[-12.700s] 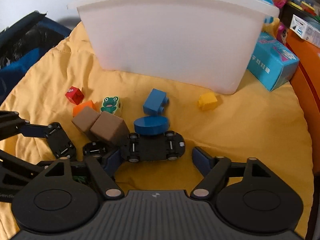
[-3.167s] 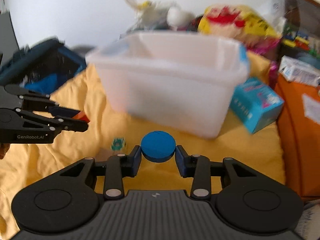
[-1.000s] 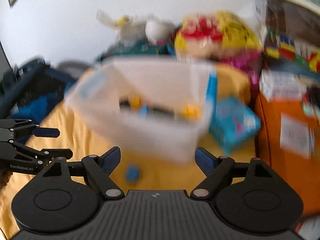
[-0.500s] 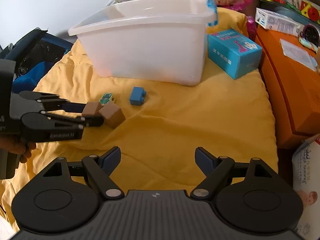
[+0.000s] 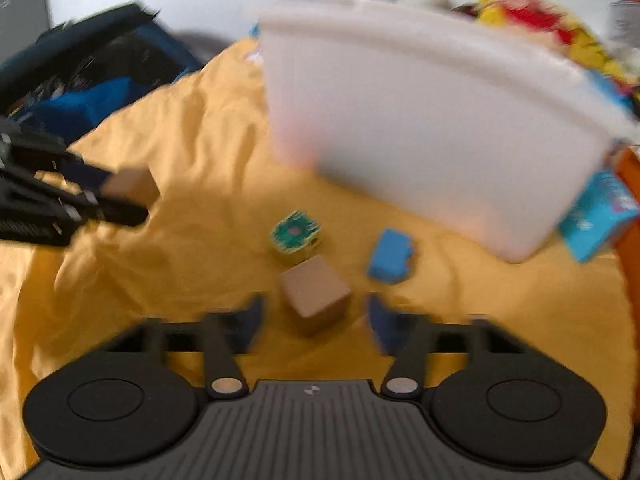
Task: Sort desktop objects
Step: 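Carry both wooden cubes over the bin and release them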
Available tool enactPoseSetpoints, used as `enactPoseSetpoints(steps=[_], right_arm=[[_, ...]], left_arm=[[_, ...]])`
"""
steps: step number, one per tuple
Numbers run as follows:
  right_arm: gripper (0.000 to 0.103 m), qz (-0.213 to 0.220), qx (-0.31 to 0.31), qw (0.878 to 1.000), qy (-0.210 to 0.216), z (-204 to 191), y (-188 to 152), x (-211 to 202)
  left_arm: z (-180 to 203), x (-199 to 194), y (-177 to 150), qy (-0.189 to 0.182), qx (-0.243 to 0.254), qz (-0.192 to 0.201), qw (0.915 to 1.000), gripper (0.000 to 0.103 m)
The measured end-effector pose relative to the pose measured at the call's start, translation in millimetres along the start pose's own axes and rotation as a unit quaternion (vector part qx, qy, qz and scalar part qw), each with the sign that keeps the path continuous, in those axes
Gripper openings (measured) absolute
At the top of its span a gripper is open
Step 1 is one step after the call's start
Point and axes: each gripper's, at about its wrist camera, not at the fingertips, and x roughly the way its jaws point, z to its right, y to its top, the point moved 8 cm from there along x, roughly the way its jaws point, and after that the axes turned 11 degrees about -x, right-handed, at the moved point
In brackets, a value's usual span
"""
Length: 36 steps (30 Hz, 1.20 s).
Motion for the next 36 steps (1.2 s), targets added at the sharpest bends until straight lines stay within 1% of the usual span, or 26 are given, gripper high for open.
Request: enactPoseSetpoints(steps=[2, 4, 6, 9, 11, 13, 15, 17, 19, 20, 22, 25, 28, 29, 30, 31, 32, 33, 34, 35, 36], right_arm=[[0.038, 0.009, 0.014, 1.000, 0.009, 3.2, 1.6, -6.4], [0.038, 0.034, 0.031, 0.999, 0.016, 8.9, 8.5, -27.0], [0.038, 0.060, 0.037, 0.997, 0.014, 16.8, 18.9, -52.1], [0.038, 0.092, 0.053, 0.994, 0.004, 44.2, 40.1, -91.1], [0.038, 0.114, 0.062, 0.992, -0.010, 68.9, 61.0, -115.4], [0.038, 0.126, 0.074, 0.989, -0.021, 91.5, 84.0, -129.0], [0.038, 0.129, 0.085, 0.988, -0.028, 115.7, 103.5, -139.2], [0.038, 0.122, 0.089, 0.988, -0.038, 138.3, 122.7, -144.5], [0.038, 0.107, 0.089, 0.989, -0.042, 155.7, 135.9, -141.8], [0.038, 0.093, 0.093, 0.990, -0.043, 164.9, 142.5, -138.7], [0.038, 0.074, 0.102, 0.991, -0.039, 177.1, 154.3, -131.6], [0.038, 0.049, 0.110, 0.992, -0.033, 189.7, 165.9, -121.8], [0.038, 0.017, 0.118, 0.993, -0.021, 192.4, 167.6, -108.3], [0.040, 0.006, 0.118, 0.993, -0.022, 193.6, 167.8, -104.5], [0.040, -0.007, 0.120, 0.993, -0.023, 194.3, 166.5, -98.2], [0.043, -0.017, 0.124, 0.992, -0.024, 195.1, 164.9, -94.3], [0.054, -0.023, 0.128, 0.991, -0.026, 196.6, 164.6, -91.3], [0.060, -0.022, 0.129, 0.991, -0.032, 197.5, 164.8, -89.0], [0.071, -0.019, 0.127, 0.991, -0.041, 199.6, 166.0, -87.9], [0.076, -0.017, 0.124, 0.991, -0.053, 201.6, 166.6, -88.3], [0.076, -0.015, 0.121, 0.991, -0.058, 201.4, 165.9, -88.1]], left_arm=[[1.5, -9.4, 7.9, -0.007, -0.004, 0.009, 0.9999, 0.041], [8.0, -20.1, 22.9, -0.018, -0.004, 0.023, 0.9996, 0.041], [19.4, -29.3, 42.9, -0.032, -0.002, 0.037, 0.9988, 0.041], [38.1, -42.7, 83.3, -0.058, 0.003, 0.062, 0.9964, 0.041], [48.7, -49.0, 109.8, -0.067, 0.014, 0.074, 0.9949, 0.041], [55.9, -50.4, 135.2, -0.072, 0.021, 0.074, 0.9944, 0.041], [61.6, -50.3, 159.2, -0.073, 0.024, 0.070, 0.9946, 0.041], [66.3, -48.7, 183.5, -0.074, 0.022, 0.063, 0.9950, 0.041], [70.4, -41.6, 204.8, -0.079, 0.007, 0.039, 0.9961, 0.041], [73.2, -38.9, 213.1, -0.081, 0.006, 0.031, 0.9962, 0.041], [78.4, -35.2, 227.0, -0.071, 0.018, 0.029, 0.9969, 0.041], [84.8, -28.5, 238.2, -0.069, 0.021, 0.017, 0.9972, 0.041], [88.1, -21.1, 242.9, -0.061, 0.023, 0.005, 0.9979, 0.042], [88.7, -17.3, 243.3, -0.058, 0.023, -0.002, 0.9981, 0.042], [89.1, -13.6, 244.4, -0.054, 0.023, -0.007, 0.9982, 0.046], [88.8, -11.5, 246.2, -0.048, 0.024, -0.010, 0.9985, 0.049], [88.7, -10.1, 247.6, -0.040, 0.024, -0.007, 0.9989, 0.054], [87.6, -10.0, 249.6, -0.032, 0.024, -0.002, 0.9992, 0.060], [87.5, -10.0, 250.7, -0.028, 0.025, 0.003, 0.9993, 0.062], [87.7, -10.5, 250.1, -0.028, 0.027, 0.006, 0.9992, 0.062], [88.4, -11.3, 248.2, -0.028, 0.031, 0.009, 0.9991, 0.062]])
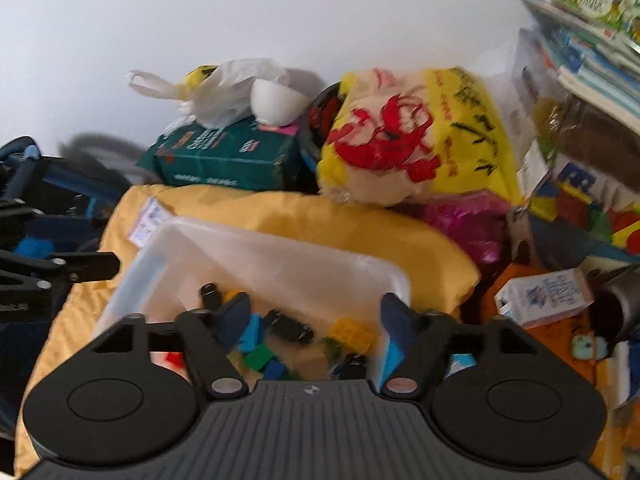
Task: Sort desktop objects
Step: 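Carry both wooden cubes over the bin and release them, then grasp the frog tile with the left tool while the right grasps the blue brick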
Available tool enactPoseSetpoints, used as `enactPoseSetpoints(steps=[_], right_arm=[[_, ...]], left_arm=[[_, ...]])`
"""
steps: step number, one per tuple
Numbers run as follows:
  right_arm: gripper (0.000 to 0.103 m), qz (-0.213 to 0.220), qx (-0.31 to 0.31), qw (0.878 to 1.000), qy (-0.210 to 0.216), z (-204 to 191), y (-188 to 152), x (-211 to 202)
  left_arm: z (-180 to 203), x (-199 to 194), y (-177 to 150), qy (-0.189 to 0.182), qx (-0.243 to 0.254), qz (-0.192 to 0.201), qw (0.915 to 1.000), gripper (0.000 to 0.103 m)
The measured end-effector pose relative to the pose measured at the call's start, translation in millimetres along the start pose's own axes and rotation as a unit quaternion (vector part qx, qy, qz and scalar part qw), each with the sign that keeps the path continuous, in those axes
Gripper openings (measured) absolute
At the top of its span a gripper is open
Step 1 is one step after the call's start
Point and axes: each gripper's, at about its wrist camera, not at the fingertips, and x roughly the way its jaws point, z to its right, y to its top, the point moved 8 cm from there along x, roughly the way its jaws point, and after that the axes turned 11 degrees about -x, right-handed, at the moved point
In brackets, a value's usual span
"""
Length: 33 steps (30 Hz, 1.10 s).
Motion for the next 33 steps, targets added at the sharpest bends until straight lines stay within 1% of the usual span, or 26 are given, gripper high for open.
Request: enactPoseSetpoints(steps=[2, 4, 6, 8, 10, 11, 12, 13, 14, 15, 16, 18, 20, 22, 23, 24, 25, 26, 27, 29, 30, 33], right_arm=[[0.076, 0.003, -0.001, 1.000, 0.012, -2.6, -4.4, -0.2], [0.076, 0.014, -0.003, 1.000, 0.019, -6.6, -13.4, -5.4], [0.076, 0.030, -0.016, 0.999, 0.034, -17.3, -31.5, -13.7], [0.076, 0.042, -0.031, 0.998, 0.043, -31.0, -57.6, -20.7], [0.076, 0.046, -0.051, 0.997, 0.043, -47.1, -93.2, -20.9], [0.076, 0.042, -0.060, 0.996, 0.041, -53.6, -109.7, -16.7], [0.074, 0.038, -0.071, 0.996, 0.037, -61.0, -128.8, -9.5], [0.068, 0.031, -0.078, 0.996, 0.037, -66.7, -141.5, -2.6], [0.062, 0.019, -0.081, 0.996, 0.040, -72.0, -154.6, 6.9], [0.058, 0.008, -0.084, 0.995, 0.042, -76.9, -165.1, 16.3], [0.056, 0.004, -0.094, 0.995, 0.043, -81.8, -171.9, 23.7], [0.056, 0.009, -0.102, 0.994, 0.043, -88.6, -176.8, 33.2], [0.055, 0.012, -0.088, 0.994, 0.059, -93.2, -176.7, 41.3], [0.055, 0.010, -0.079, 0.995, 0.061, -95.9, -173.6, 50.7], [0.055, 0.011, -0.079, 0.995, 0.064, -97.8, -171.0, 54.8], [0.055, 0.010, -0.076, 0.995, 0.067, -99.3, -169.1, 58.5], [0.055, 0.007, -0.073, 0.995, 0.070, -99.5, -168.7, 62.7], [0.052, 0.003, -0.070, 0.995, 0.072, -101.8, -167.8, 66.4], [0.051, 0.001, -0.068, 0.995, 0.072, -104.9, -167.4, 69.1], [0.048, -0.005, -0.068, 0.995, 0.073, -109.8, -163.2, 77.6], [0.047, -0.010, -0.067, 0.995, 0.076, -112.9, -164.3, 81.3], [0.040, -0.029, -0.064, 0.995, 0.072, -117.3, -167.7, 94.5]], left_arm=[[1.6, -3.2, -9.7, -0.003, 0.010, 0.007, 0.9999, 0.062], [6.6, -10.2, -29.9, -0.017, 0.034, 0.020, 0.9991, 0.063], [12.4, -18.3, -61.0, -0.033, 0.063, 0.036, 0.9968, 0.068], [16.7, -19.0, -103.0, -0.046, 0.094, 0.039, 0.9938, 0.068], [17.0, -8.5, -142.3, -0.045, 0.102, 0.022, 0.9935, 0.068], [16.4, 1.8, -161.8, -0.047, 0.096, 0.003, 0.9943, 0.068], [15.4, 12.9, -178.4, -0.047, 0.088, -0.019, 0.9948, 0.068], [13.9, 25.3, -193.9, -0.042, 0.080, -0.036, 0.9952, 0.068], [13.7, 34.6, -204.4, -0.037, 0.077, -0.045, 0.9953, 0.068], [14.3, 45.1, -213.9, -0.033, 0.076, -0.053, 0.9952, 0.067], [15.2, 52.3, -219.0, -0.029, 0.073, -0.057, 0.9953, 0.067], [17.6, 64.6, -223.9, -0.026, 0.065, -0.059, 0.9958, 0.067], [21.9, 75.2, -224.2, -0.031, 0.061, -0.057, 0.9960, 0.067], [26.1, 83.4, -225.5, -0.036, 0.065, -0.054, 0.9958, 0.067], [27.1, 86.2, -227.5, -0.039, 0.067, -0.054, 0.9955, 0.065], [27.8, 90.1, -229.1, -0.043, 0.070, -0.059, 0.9948, 0.055], [27.4, 91.8, -230.9, -0.042, 0.071, -0.066, 0.9944, 0.049], [26.3, 92.8, -231.2, -0.042, 0.071, -0.068, 0.9943, 0.037], [24.5, 91.8, -230.2, -0.041, 0.067, -0.065, 0.9948, 0.032], [21.2, 88.9, -228.9, -0.043, 0.058, -0.063, 0.9954, 0.029], [19.5, 87.1, -228.9, -0.045, 0.058, -0.062, 0.9954, 0.029], [15.5, 82.7, -229.8, -0.046, 0.062, -0.062, 0.9951, 0.029]])
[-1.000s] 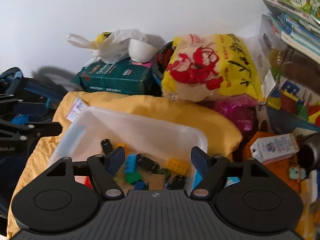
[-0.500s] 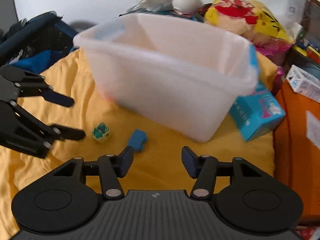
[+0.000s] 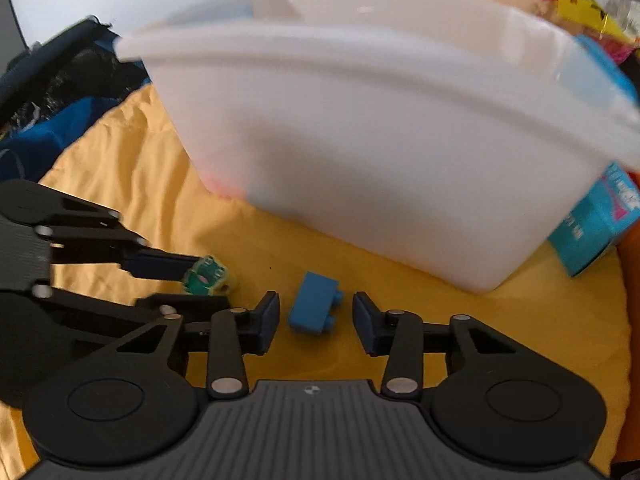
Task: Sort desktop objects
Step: 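Grasp the frog tile with the left tool while the right grasps the blue brick, then carry the frog tile and blue brick over the bin and release both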
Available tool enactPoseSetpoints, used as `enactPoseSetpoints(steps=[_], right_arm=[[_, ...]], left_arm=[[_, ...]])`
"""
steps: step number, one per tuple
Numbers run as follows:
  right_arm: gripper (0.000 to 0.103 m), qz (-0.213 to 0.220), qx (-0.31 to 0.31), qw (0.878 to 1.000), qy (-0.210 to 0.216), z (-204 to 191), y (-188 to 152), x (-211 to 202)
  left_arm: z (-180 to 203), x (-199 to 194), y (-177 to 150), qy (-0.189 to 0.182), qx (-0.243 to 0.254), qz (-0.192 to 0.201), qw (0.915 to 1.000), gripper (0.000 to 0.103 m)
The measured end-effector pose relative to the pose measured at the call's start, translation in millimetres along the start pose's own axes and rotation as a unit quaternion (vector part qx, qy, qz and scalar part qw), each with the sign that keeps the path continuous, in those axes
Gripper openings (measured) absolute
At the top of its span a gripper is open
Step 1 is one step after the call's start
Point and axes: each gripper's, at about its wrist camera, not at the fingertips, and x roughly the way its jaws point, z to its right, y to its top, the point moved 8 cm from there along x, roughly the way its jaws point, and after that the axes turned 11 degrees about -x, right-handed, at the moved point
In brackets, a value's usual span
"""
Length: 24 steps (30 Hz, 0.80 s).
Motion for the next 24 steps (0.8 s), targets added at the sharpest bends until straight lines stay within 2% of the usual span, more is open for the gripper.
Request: enactPoseSetpoints(steps=[2, 3, 8, 13, 17, 19, 24], right_arm=[[0.028, -0.002, 0.007, 1.000, -0.001, -1.0, -0.5, 3.6], [0.027, 0.000, 0.009, 1.000, 0.001, -1.4, -0.5, 2.3], [0.027, 0.035, 0.013, 0.999, 0.007, -2.2, 1.2, -26.4], [0.027, 0.093, 0.015, 0.995, 0.016, -1.7, 12.3, -96.7], [0.028, 0.143, 0.004, 0.990, 0.005, 10.6, 44.2, -151.5], [0.028, 0.153, 0.013, 0.988, -0.007, 23.3, 65.7, -161.3], [0.028, 0.140, 0.035, 0.989, -0.024, 55.8, 111.1, -166.2]], left_arm=[[-3.4, -6.3, 1.1, 0.000, -0.004, 0.008, 1.0000, 0.029], [-5.2, -10.4, 2.0, -0.003, -0.009, 0.012, 0.9999, 0.029], [-9.0, -56.1, 8.6, -0.016, -0.013, 0.044, 0.9988, 0.029], [-18.2, -112.5, 29.1, -0.031, -0.039, 0.072, 0.9962, 0.029], [-18.0, -132.2, 72.7, -0.027, -0.039, 0.103, 0.9936, 0.029], [-18.6, -139.9, 96.4, -0.021, -0.038, 0.115, 0.9924, 0.029], [-25.7, -137.1, 146.4, -0.022, -0.057, 0.105, 0.9926, 0.029]])
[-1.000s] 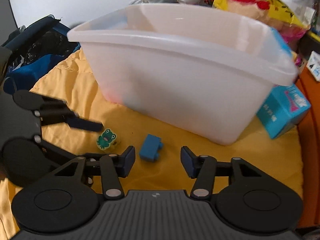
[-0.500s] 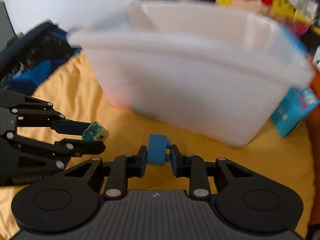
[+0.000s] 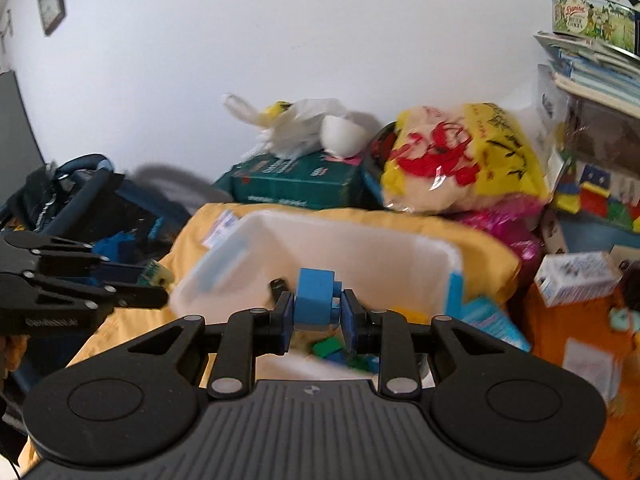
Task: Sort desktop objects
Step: 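Carry the frog tile and blue brick over the bin and release both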
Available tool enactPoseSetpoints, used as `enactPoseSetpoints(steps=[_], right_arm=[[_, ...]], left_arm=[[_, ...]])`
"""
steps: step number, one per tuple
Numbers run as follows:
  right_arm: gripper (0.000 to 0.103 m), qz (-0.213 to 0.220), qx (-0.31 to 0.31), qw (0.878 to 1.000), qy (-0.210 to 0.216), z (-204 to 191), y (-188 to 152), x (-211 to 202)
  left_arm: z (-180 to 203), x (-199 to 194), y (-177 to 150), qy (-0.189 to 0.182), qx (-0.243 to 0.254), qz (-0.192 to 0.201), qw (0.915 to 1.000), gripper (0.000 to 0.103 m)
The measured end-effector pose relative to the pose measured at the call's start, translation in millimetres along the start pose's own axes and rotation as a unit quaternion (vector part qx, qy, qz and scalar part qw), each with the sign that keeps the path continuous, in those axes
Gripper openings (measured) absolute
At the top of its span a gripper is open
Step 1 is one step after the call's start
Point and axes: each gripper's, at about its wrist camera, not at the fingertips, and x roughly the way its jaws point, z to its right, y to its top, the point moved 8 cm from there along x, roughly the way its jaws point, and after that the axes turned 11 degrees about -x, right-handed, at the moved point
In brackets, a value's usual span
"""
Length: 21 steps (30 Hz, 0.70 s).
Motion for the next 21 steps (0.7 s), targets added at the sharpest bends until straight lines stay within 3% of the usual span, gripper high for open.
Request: enactPoseSetpoints(steps=[11, 13, 15, 17, 21], right_arm=[[0.028, -0.090, 0.014, 0.996, -0.005, 35.1, 10.4, 36.5], [0.029, -0.106, 0.015, 0.994, -0.007, 38.7, 9.2, 44.3], [0.041, -0.116, 0.012, 0.993, -0.021, 42.8, 6.9, 49.0], [0.080, -0.128, 0.015, 0.991, -0.035, 47.9, 2.8, 54.0], [0.090, -0.133, 0.019, 0.990, -0.034, 47.0, -5.8, 56.3]], left_arm=[[-0.1, 36.0, 45.1, 0.032, 0.006, -0.050, 0.9982, 0.029], [1.5, 45.3, 44.7, 0.036, 0.007, -0.069, 0.9969, 0.041], [-0.8, 55.9, 39.3, 0.063, 0.009, -0.089, 0.9940, 0.080], [-3.9, 63.4, 31.8, 0.086, 0.012, -0.105, 0.9906, 0.081], [-8.9, 69.3, 21.3, 0.092, -0.004, -0.114, 0.9891, 0.081]])
